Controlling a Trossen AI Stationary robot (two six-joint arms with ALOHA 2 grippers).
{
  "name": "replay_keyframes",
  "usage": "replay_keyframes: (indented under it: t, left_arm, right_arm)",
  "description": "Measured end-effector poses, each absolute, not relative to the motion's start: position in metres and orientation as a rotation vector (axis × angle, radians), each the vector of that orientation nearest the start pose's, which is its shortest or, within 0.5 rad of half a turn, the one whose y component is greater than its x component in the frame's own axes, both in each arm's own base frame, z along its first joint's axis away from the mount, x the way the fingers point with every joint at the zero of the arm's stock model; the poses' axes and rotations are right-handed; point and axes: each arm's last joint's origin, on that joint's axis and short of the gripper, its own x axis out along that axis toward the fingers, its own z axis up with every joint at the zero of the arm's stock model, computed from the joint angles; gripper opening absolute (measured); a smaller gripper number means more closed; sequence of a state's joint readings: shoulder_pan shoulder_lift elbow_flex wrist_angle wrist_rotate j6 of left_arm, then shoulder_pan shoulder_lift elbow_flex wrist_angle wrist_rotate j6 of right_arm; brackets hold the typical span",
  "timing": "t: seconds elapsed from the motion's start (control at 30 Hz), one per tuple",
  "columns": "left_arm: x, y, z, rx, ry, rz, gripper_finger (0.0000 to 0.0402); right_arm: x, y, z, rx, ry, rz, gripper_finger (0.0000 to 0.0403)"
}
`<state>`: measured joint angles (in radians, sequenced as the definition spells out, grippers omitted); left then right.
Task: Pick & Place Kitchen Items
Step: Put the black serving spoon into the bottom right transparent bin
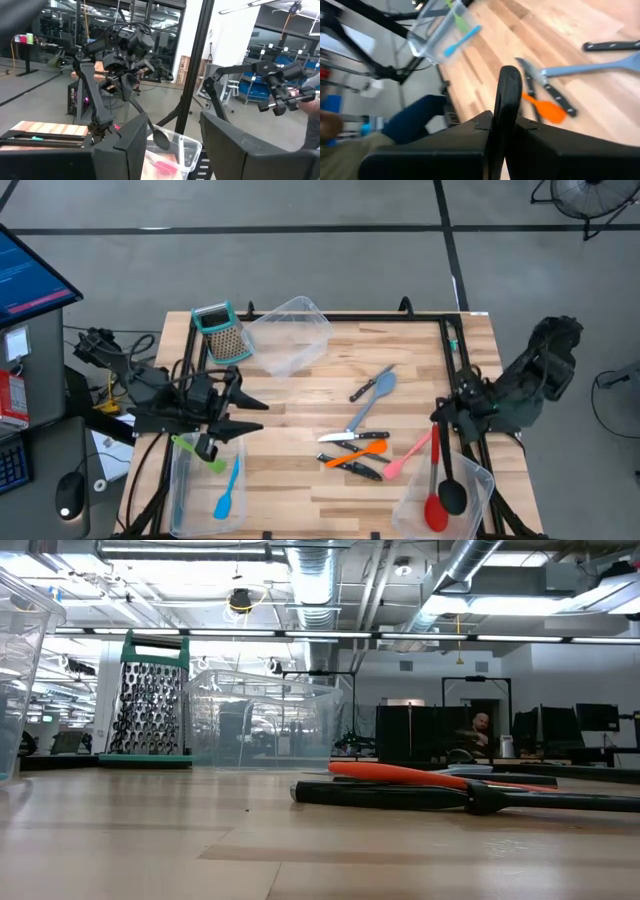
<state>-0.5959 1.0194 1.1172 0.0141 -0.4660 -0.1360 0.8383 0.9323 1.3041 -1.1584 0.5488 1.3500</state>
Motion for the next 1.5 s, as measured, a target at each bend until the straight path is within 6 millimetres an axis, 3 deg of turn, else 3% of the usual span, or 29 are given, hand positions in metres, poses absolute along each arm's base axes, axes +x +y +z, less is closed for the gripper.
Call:
replay_keyframes:
  t: [0.3,0.73,1.07,1.5]
  left_arm:
    - [0.188,-0.113,0.418,-0.181,-0.068,-0.139,0.0163]
    - [0.189,-0.114,0.416,-0.175,-0.053,-0.135,0.0163]
    - [0.189,-0.114,0.416,-0.173,-0.05,-0.135,0.0163]
    - [0.189,-0.114,0.416,-0.169,-0.047,-0.135,0.0163]
  right_arm:
    - [0.108,0.13,0.379,0.605,0.619,-0.203,0.001]
    - [0.102,0.173,0.357,0.624,0.529,-0.278,0.001]
    - [0.107,0.19,0.339,0.638,0.527,-0.362,0.001]
    - [0.111,0.191,0.321,0.649,0.688,-0.529,0.0032]
